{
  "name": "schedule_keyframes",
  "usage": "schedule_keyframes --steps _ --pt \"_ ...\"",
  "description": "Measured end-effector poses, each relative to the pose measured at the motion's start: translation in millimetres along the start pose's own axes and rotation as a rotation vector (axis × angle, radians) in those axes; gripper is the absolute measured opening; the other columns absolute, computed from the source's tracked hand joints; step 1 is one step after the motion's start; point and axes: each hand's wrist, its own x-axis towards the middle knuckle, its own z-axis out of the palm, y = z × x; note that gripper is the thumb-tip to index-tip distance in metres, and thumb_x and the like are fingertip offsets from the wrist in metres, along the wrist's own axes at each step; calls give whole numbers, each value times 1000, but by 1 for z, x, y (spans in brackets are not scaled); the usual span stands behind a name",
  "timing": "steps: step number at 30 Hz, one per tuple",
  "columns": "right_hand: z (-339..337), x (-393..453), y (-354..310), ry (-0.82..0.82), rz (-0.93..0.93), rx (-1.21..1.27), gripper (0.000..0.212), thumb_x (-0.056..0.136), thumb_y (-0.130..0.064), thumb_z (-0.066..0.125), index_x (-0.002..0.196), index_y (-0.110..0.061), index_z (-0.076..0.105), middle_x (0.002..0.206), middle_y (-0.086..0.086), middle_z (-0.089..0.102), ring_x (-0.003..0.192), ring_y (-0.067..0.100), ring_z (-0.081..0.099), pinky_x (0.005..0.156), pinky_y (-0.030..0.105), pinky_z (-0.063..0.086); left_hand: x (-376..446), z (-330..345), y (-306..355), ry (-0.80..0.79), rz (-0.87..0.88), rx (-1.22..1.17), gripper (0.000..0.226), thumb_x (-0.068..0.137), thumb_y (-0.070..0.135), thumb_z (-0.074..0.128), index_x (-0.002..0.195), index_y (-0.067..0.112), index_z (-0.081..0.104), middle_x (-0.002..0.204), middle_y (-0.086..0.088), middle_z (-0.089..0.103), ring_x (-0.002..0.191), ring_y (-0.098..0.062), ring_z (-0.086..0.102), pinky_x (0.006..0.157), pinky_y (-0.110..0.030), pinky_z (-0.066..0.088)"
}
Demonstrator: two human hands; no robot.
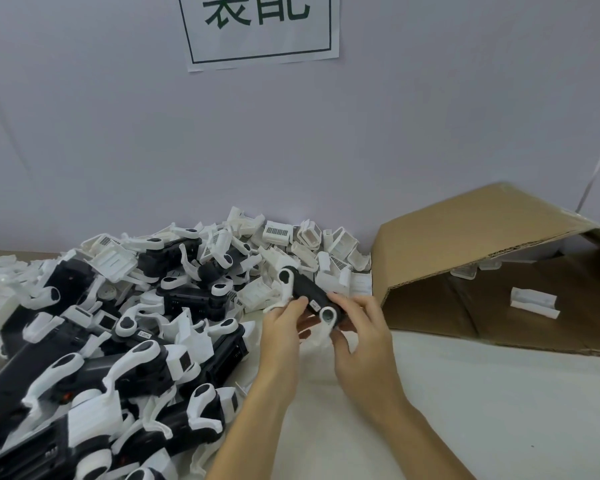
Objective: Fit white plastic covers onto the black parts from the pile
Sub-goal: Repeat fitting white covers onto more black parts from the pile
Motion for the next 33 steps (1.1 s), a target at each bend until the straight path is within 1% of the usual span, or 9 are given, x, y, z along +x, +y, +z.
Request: schedule_keyframes --steps 3,6,9,11,13,18,22,27,33 --pt "6 -2 -6 -5 -125 28 55 82 -1 68 130 -25 55 117 -9 52 97 8 60 85 13 49 -1 -3 5 -31 55 39 25 92 35 68 93 10 72 81 2 72 80 -12 68 82 -33 52" --pt "7 -5 -13 -20 -2 50 48 84 -13 65 121 -36 45 109 -14 53 95 10 57 79 16 47 2 -12 13 171 96 -6 23 91 38 67 77 19 67 57 14 63 62 -2 61 69 -31 44" --pt "3 -6 -14 -405 19 -77 29 83 -32 64 112 -32 61 101 -16 56 95 3 55 84 20 43 2 -21 20 304 96 -107 27 82 45 64 71 21 64 52 12 59 69 -14 59 82 -38 51" --pt "8 -9 -20 -705 88 -114 40 80 -52 67 116 -36 64 108 -18 52 104 -1 47 95 24 40 2 -22 21 314 111 -159 32 78 46 62 54 26 57 45 11 46 55 -11 49 84 -41 50" --pt "16 -12 -24 -799 113 -169 45 76 -61 65 116 -40 60 103 -20 50 104 1 42 96 30 39 0 -21 21 289 120 -178 41 78 46 62 42 28 53 47 7 44 49 -8 46 84 -43 49" --pt "18 -12 -22 -713 227 -54 32 81 -34 67 113 -38 65 98 -16 56 96 2 51 83 18 44 -3 -16 22 207 73 -240 11 67 46 66 61 40 71 75 -9 53 73 -18 55 93 -46 49" --pt "17 -10 -10 -592 334 -27 35 88 -7 63 114 -28 71 91 -14 64 84 -2 58 77 11 46 -2 -16 22 193 69 -227 42 67 47 67 101 22 63 123 -18 61 114 -32 60 108 -53 43" --pt "7 -2 2 -288 368 -48 38 84 2 59 75 -35 68 81 -11 69 78 -3 61 66 6 43 3 -18 15 137 98 -206 24 90 35 65 101 14 61 110 -13 62 76 -14 67 86 -41 52" --pt "-17 12 14 173 412 67 35 96 1 54 94 -34 61 85 0 62 73 15 62 59 12 46 2 -16 13 79 84 -41 21 93 30 61 84 14 69 84 -10 70 73 -23 66 87 -48 50"
